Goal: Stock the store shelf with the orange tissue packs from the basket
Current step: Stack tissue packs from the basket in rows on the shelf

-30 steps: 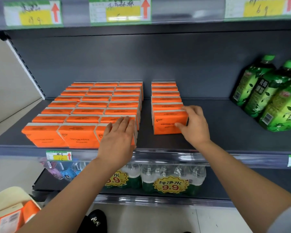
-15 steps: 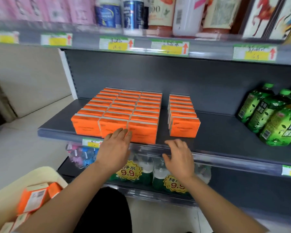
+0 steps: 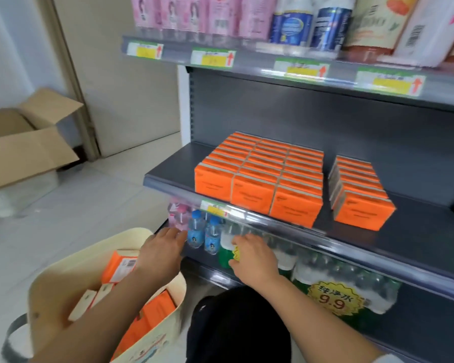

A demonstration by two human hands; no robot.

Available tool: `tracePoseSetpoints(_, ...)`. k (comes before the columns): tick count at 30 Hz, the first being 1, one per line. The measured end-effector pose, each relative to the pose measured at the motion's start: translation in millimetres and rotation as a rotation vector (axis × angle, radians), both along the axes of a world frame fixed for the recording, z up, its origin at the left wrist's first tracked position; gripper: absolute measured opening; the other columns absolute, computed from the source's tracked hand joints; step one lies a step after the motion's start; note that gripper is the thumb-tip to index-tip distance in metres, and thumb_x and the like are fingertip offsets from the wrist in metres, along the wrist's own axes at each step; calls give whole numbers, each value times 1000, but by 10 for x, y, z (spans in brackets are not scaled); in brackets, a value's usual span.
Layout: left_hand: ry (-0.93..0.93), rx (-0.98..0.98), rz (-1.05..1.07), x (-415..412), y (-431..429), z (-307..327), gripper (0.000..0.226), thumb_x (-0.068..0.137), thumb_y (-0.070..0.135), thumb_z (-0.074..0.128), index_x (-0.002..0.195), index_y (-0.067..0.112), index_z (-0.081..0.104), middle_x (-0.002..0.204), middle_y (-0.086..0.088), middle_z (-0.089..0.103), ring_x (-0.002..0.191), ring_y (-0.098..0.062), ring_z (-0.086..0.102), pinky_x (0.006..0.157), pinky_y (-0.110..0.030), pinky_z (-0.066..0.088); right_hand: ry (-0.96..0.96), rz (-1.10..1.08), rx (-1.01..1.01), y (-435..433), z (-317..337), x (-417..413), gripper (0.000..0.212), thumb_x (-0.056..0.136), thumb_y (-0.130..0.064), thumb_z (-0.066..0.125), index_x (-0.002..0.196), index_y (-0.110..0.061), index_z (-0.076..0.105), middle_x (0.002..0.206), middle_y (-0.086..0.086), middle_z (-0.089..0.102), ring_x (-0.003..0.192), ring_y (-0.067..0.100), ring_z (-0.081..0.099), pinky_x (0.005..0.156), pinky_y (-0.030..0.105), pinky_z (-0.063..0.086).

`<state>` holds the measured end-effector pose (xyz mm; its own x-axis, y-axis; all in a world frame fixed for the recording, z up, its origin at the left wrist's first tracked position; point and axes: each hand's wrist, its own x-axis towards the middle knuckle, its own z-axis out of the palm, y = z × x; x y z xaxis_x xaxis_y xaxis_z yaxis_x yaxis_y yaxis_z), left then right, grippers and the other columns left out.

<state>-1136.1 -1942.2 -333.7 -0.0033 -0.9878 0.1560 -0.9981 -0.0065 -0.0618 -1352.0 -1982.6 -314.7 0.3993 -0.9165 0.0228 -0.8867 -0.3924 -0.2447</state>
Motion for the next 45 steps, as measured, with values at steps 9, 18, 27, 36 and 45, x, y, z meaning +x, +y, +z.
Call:
tracePoseSetpoints(9, 42, 284, 234, 803, 309, -684, 56, 88, 28, 52, 141, 25, 33, 140, 1, 42, 133, -20, 35, 102, -35, 38, 88, 196, 95, -22, -365, 930, 44, 90, -34, 62, 129, -19, 48, 126, 5, 50, 122, 26, 44, 92, 38, 45)
tracePoseSetpoints(18, 204, 522, 412, 1119, 552, -1546, 42, 89, 21, 50, 129, 31, 45, 138, 7, 44, 129, -17, 41, 96, -35, 45, 178, 335, 208, -167, -814, 1416, 36, 88, -27, 61, 122, -18, 50, 120, 6, 51, 117, 26, 45, 87, 39, 46)
tracePoseSetpoints(27, 382, 832, 488, 1202, 668, -2398, 43, 90, 26, 43, 132, 22, 42, 137, -6, 45, 125, -26, 47, 97, -40, 46, 255, 446, 331, -255, -1207, 1653, 42, 89, -24, 60, 129, -20, 47, 119, 6, 52, 115, 26, 46, 83, 38, 45)
tracePoseSetpoints(36, 1122, 793, 871, 1163, 604, -2876, 30, 79, 11, 66, 108, 10, 57, 107, -17, 59, 101, -25, 54, 82, -30, 45, 273, 501, 370, -334, -1468, 1858, 39, 91, -19, 59, 129, -17, 49, 118, 7, 54, 113, 27, 49, 82, 36, 43)
tracePoseSetpoints(45, 1352, 588, 1106, 1208, 543, -2982, 48, 84, 12, 64, 129, 14, 46, 104, -12, 58, 87, -29, 55, 67, -34, 46, 291, 493, 436, -359, -1557, 1925, 38, 90, -19, 61, 127, -16, 52, 121, 9, 55, 115, 29, 49, 85, 39, 45)
